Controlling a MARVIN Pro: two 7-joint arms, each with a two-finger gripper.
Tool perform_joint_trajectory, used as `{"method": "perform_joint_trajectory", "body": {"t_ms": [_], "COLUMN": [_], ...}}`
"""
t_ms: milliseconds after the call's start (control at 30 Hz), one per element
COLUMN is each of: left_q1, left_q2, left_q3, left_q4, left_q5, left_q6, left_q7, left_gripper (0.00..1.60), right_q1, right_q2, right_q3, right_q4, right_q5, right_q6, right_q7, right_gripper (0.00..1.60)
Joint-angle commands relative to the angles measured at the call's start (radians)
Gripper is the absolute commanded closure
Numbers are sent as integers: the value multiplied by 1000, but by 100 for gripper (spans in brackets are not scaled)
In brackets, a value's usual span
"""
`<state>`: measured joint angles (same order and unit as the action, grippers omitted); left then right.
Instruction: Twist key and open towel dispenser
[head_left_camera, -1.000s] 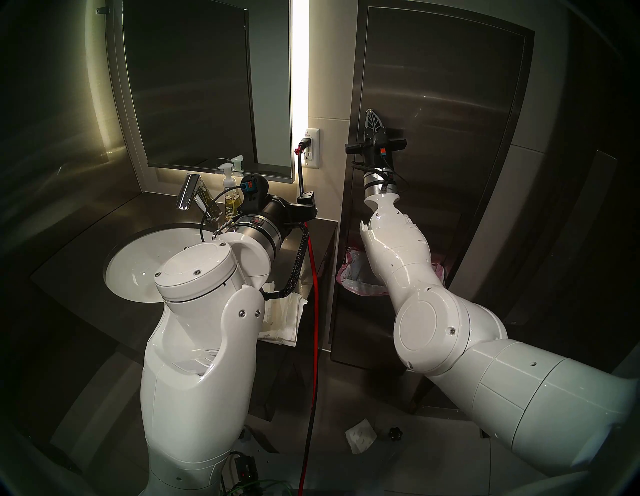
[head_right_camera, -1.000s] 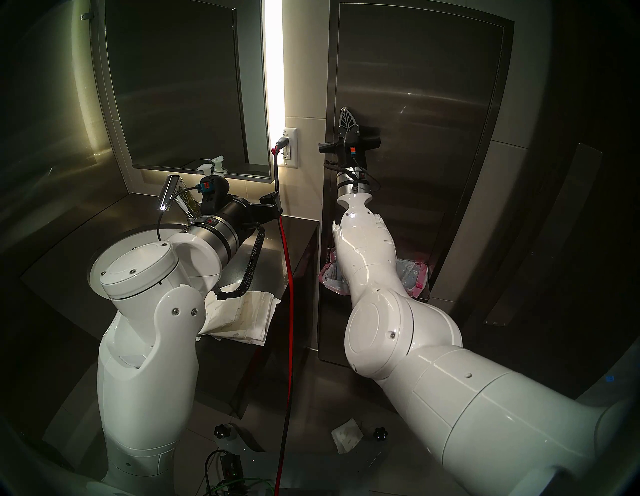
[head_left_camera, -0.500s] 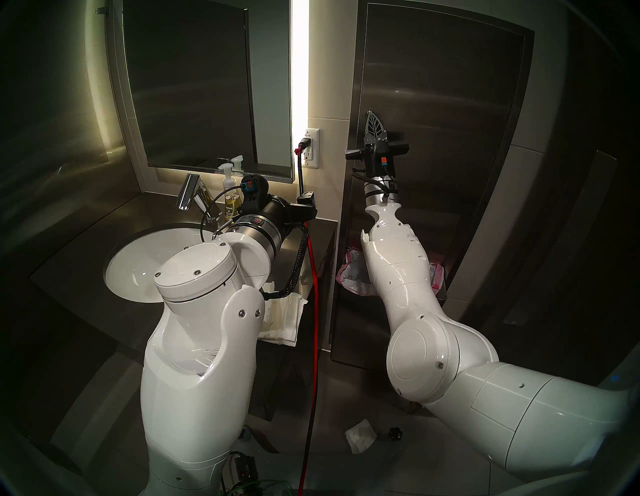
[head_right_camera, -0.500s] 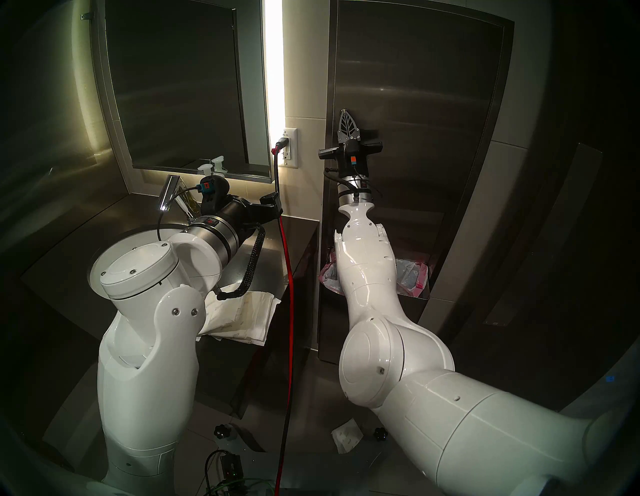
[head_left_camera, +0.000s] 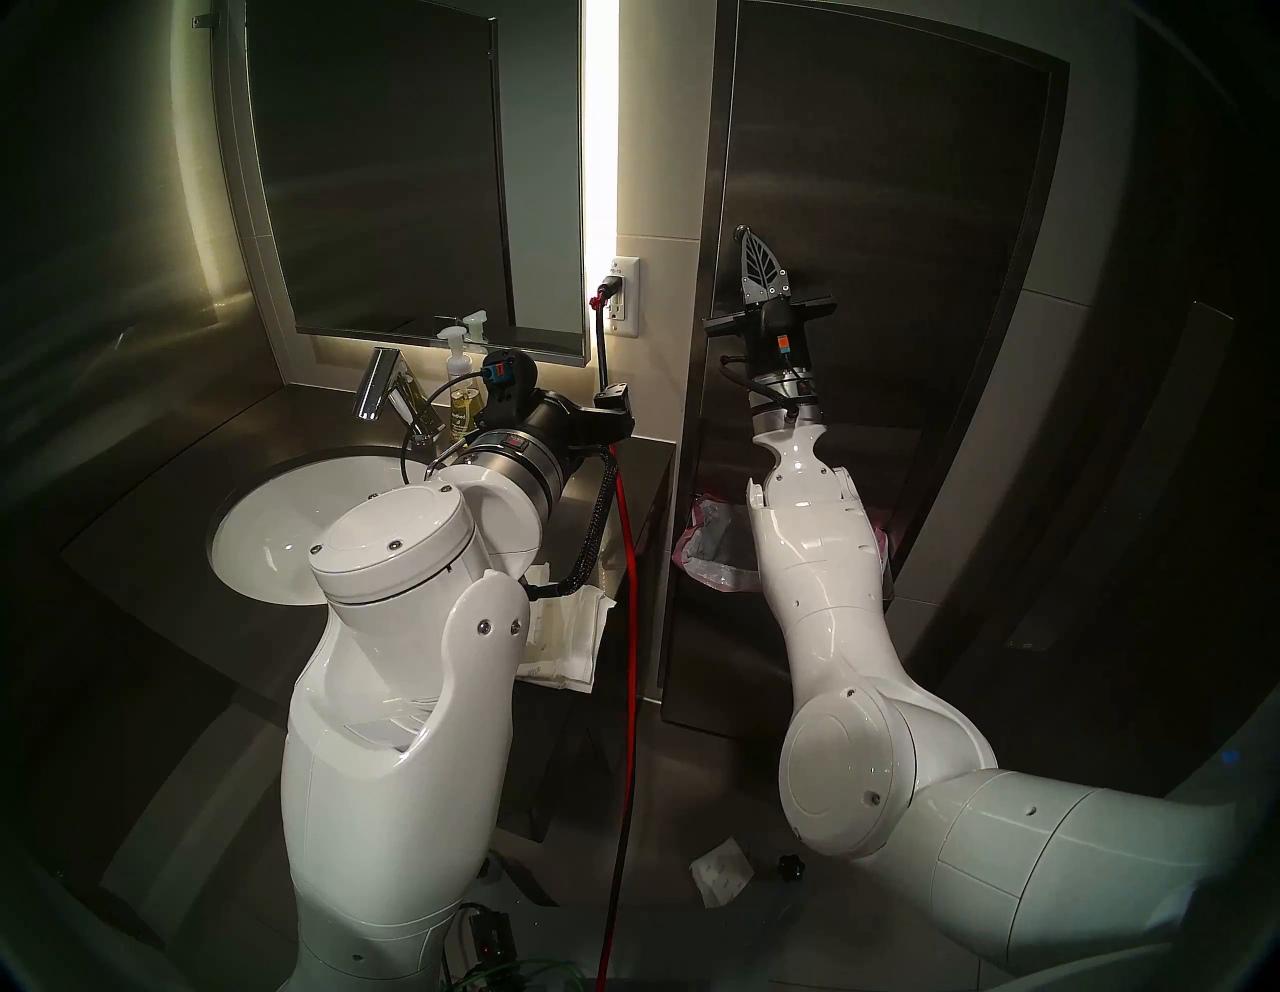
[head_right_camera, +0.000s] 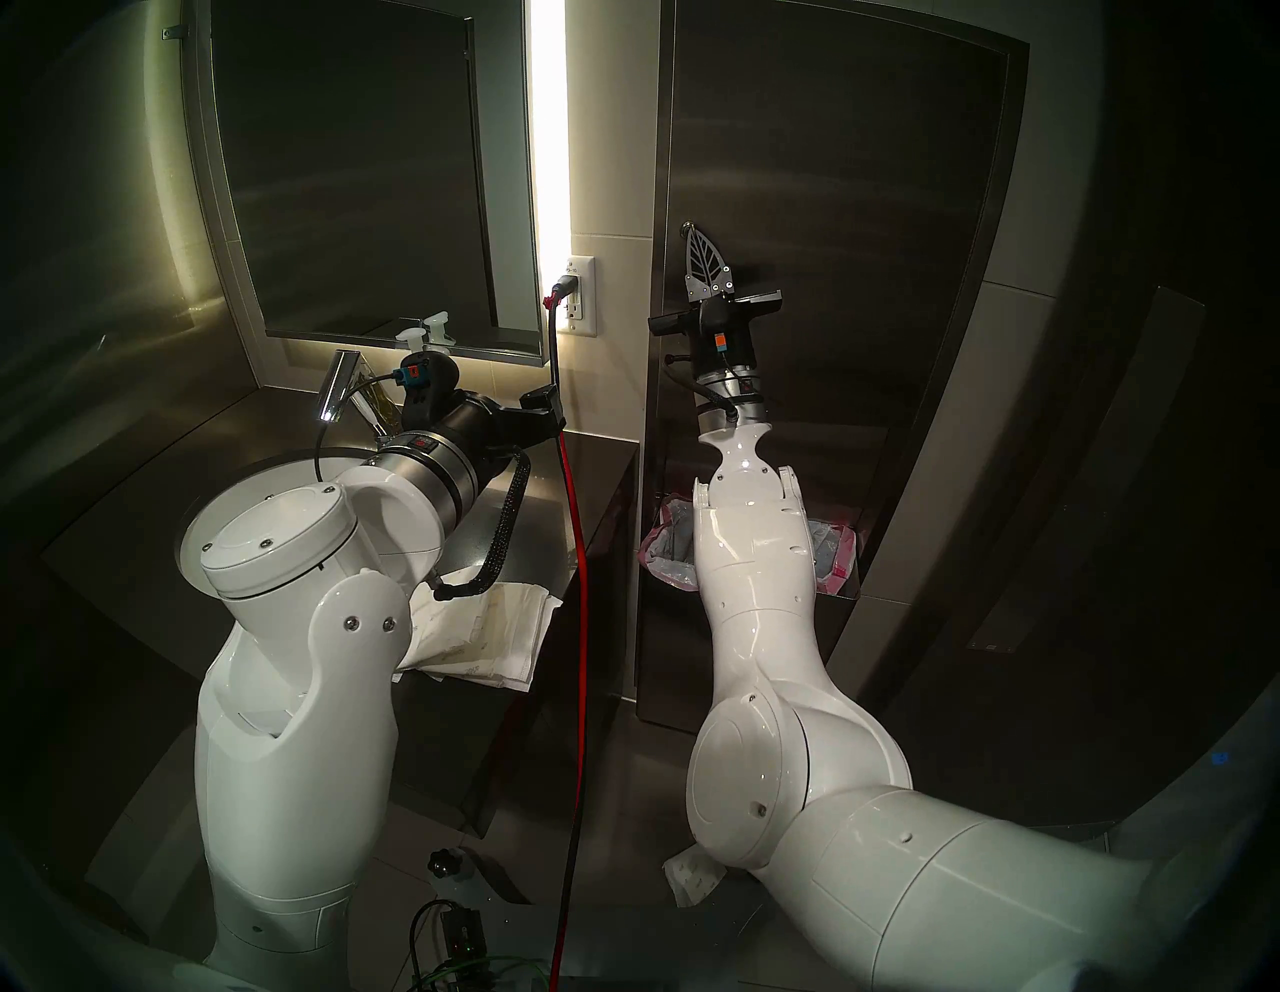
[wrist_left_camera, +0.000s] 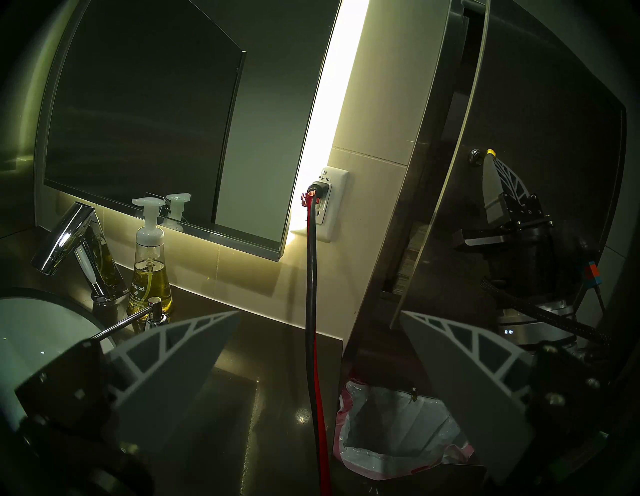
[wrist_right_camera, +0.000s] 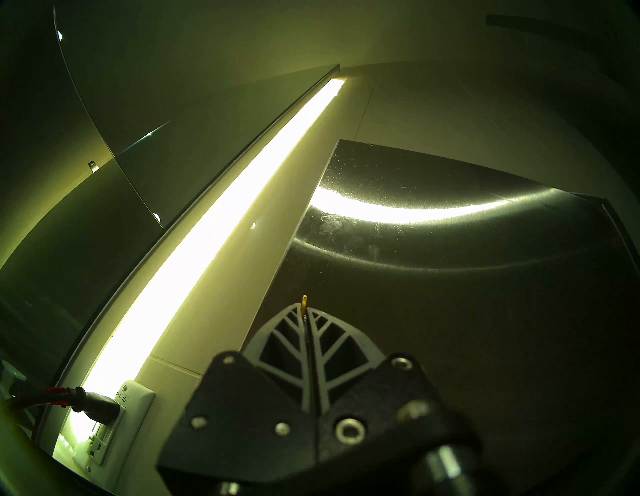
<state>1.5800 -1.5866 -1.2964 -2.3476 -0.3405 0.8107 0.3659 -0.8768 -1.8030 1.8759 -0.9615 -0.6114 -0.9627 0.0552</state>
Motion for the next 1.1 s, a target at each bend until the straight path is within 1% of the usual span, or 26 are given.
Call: {"method": "perform_joint_trajectory", "body": {"t_ms": [0, 100, 133, 167, 200, 233, 267, 300, 367, 400, 467, 500, 567, 600, 667, 767, 800, 833, 867, 900, 933, 1067], "left_q1": [-7, -7, -7, -7, -7, -6, -6, -6, -6, -6, -6, -6, -6, -5, -5, -5, -5, -5, -5, -5, -5, -5], "left_q2": [2, 2, 2, 2, 2, 2, 2, 2, 2, 2, 2, 2, 3, 2, 3, 2, 3, 2, 2, 3, 2, 3], "left_q3": [-2, -2, -2, -2, -2, -2, -2, -2, -2, -2, -2, -2, -2, -1, -1, -1, -1, -1, -1, -1, -1, -1], "left_q4": [-7, -7, -7, -7, -6, -6, -6, -6, -5, -5, -5, -5, -5, -5, -5, -4, -4, -4, -4, -4, -4, -4], "left_q5": [0, 1, 0, 0, 0, 0, 0, 0, 0, 0, 0, 0, 0, 0, 0, 0, 0, 0, 0, 0, 0, 0], "left_q6": [-2, -2, -2, -2, -2, -2, -2, -2, -2, -2, -2, -2, -2, -2, -2, -2, -2, -2, -2, -2, -2, -2], "left_q7": [0, 0, 0, 0, 0, 0, 0, 0, 0, 0, 0, 0, 0, 0, 0, 0, 0, 0, 0, 0, 0, 0], "left_gripper": [0, 0, 0, 0, 0, 0, 0, 0, 0, 0, 0, 0, 0, 0, 0, 0, 0, 0, 0, 0, 0, 0], "right_q1": [-23, -16, -16, -11, -17, -16, -29, -30, -43, -44, -60, -59, -68, -74, -101, -150, -166, -173, -184, -198, -206, -267], "right_q2": [27, 19, 14, 14, 13, 14, 13, 16, 18, 21, 30, 35, 43, 51, 57, 59, 57, 58, 57, 58, 59, 62], "right_q3": [33, 26, 22, 20, 17, 17, 19, 20, 22, 25, 42, 50, 69, 80, 95, 114, 121, 126, 130, 135, 139, 155], "right_q4": [-124, -126, -151, -147, -167, -159, -179, -172, -204, -195, -233, -236, -282, -278, -330, -355, -383, -388, -407, -433, -433, -505], "right_q5": [57, 63, 65, 66, 67, 67, 69, 69, 71, 72, 83, 90, 109, 116, 127, 144, 152, 158, 166, 172, 177, 201], "right_q6": [3, 3, 3, 3, 3, 3, 3, 3, 3, 3, 3, 3, 3, 3, 3, 3, 3, 3, 3, 3, 3, 3], "right_q7": [-38, -36, -33, -31, -27, -25, -22, -20, -13, -12, -16, -20, -29, -33, -35, -33, -34, -36, -37, -37, -38, -35], "right_gripper": [160, 160, 160, 160, 160, 160, 160, 160, 160, 160, 160, 160, 160, 160, 160, 160, 160, 160, 48, 0, 0, 0]}}
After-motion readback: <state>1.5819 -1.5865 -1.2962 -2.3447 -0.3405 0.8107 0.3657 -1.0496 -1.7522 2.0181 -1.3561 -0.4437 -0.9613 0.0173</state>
